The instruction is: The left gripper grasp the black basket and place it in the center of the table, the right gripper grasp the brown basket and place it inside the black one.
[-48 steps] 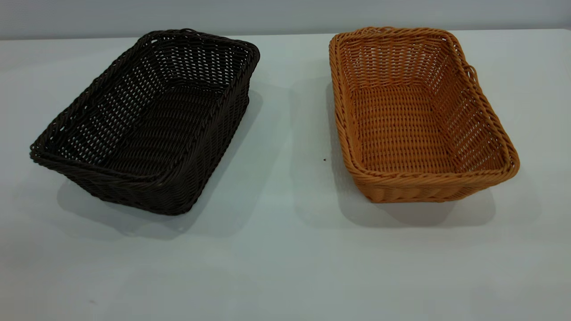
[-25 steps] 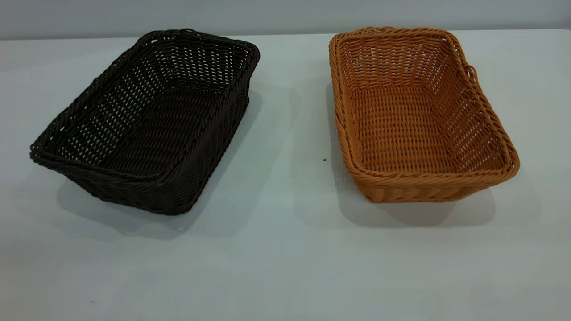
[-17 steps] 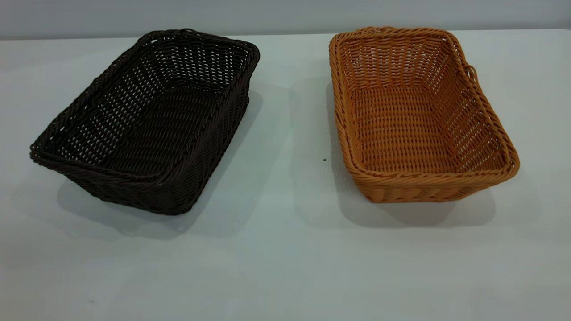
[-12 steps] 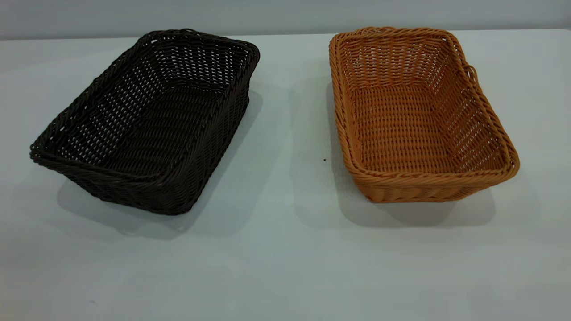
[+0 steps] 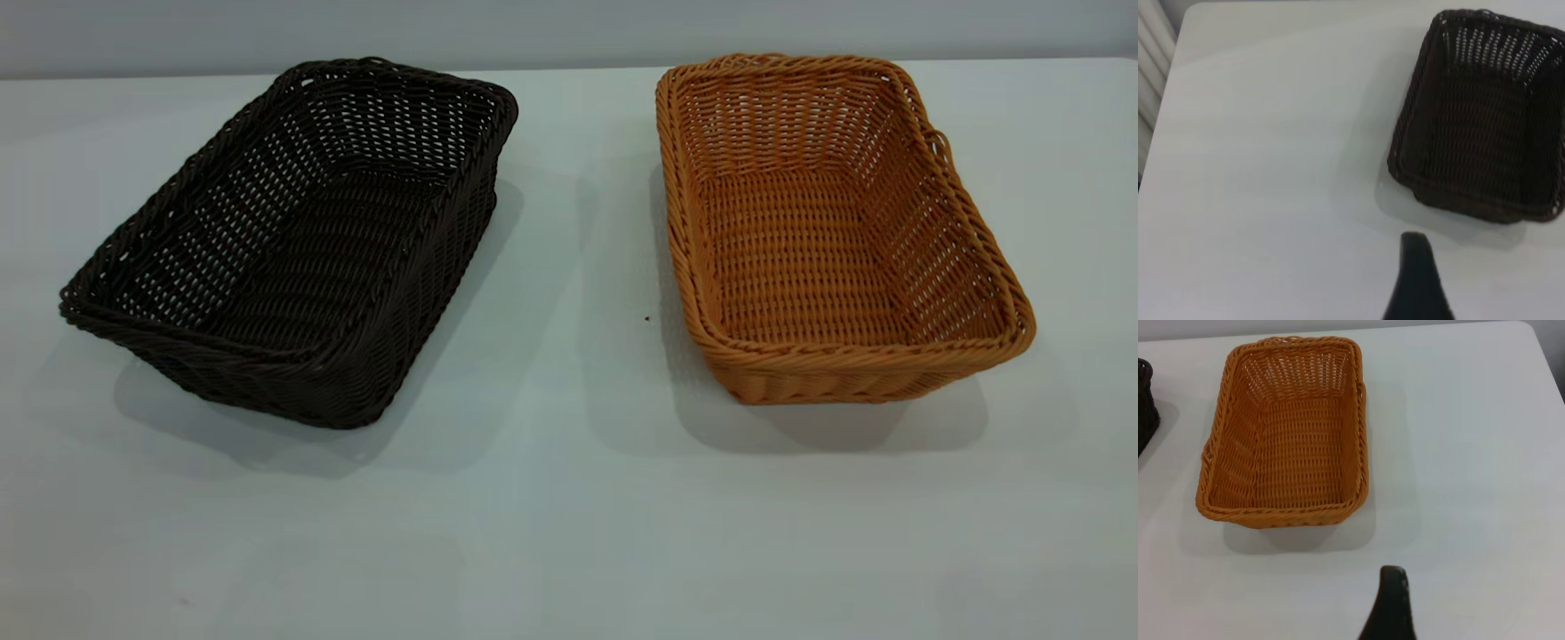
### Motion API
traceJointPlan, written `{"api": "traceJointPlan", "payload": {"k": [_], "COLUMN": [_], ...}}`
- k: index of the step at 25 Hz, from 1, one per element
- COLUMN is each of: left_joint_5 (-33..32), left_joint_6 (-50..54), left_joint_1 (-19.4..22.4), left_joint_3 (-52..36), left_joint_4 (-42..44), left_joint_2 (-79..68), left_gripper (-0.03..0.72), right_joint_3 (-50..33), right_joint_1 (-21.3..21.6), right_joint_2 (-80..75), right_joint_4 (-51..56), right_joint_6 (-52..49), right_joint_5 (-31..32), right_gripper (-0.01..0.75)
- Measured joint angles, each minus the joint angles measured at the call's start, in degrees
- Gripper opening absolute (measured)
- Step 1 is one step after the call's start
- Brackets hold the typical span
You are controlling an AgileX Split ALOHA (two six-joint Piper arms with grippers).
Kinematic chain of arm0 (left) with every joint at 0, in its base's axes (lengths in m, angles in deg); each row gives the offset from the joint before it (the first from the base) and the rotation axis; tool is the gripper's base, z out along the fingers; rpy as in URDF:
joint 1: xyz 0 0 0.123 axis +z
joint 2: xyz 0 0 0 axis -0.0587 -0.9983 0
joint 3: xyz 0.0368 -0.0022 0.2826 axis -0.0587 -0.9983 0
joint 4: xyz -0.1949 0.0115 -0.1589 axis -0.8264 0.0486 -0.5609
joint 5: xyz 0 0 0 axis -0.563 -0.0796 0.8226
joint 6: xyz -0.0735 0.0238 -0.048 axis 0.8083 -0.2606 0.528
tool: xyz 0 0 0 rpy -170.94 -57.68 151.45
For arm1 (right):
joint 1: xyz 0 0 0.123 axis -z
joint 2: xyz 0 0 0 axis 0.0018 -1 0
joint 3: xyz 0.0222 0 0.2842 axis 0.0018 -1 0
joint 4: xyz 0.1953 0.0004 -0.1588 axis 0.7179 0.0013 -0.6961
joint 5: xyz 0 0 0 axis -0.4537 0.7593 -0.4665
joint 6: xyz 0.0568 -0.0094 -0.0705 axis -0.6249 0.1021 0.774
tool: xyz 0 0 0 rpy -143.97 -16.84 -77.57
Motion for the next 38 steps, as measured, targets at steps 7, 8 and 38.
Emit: {"api": "traceJointPlan", "payload": {"k": [7,8,38], "left_joint_5": [19.18,20.12,27.99], "left_joint_6": [-1.26,-1.31,-8.5], "left_joint_1": [0.0,0.0,-4.92], "left_joint_3": [3.21,4.95,44.23], "left_joint_4": [0.0,0.0,0.0], "left_joint_2": [-24.0,-27.87,-104.42], "left_gripper": [0.47,0.47,0.47], "right_joint_3": [0.0,0.0,0.0], "right_joint_1": [0.0,0.0,0.0], "right_joint_2": [0.0,0.0,-1.93], "right_joint_4": [0.0,0.0,-0.17], "right_joint_6": [0.0,0.0,-2.98], "right_joint_5": [0.0,0.0,-0.13], "right_gripper": [0.565,0.565,0.565]}}
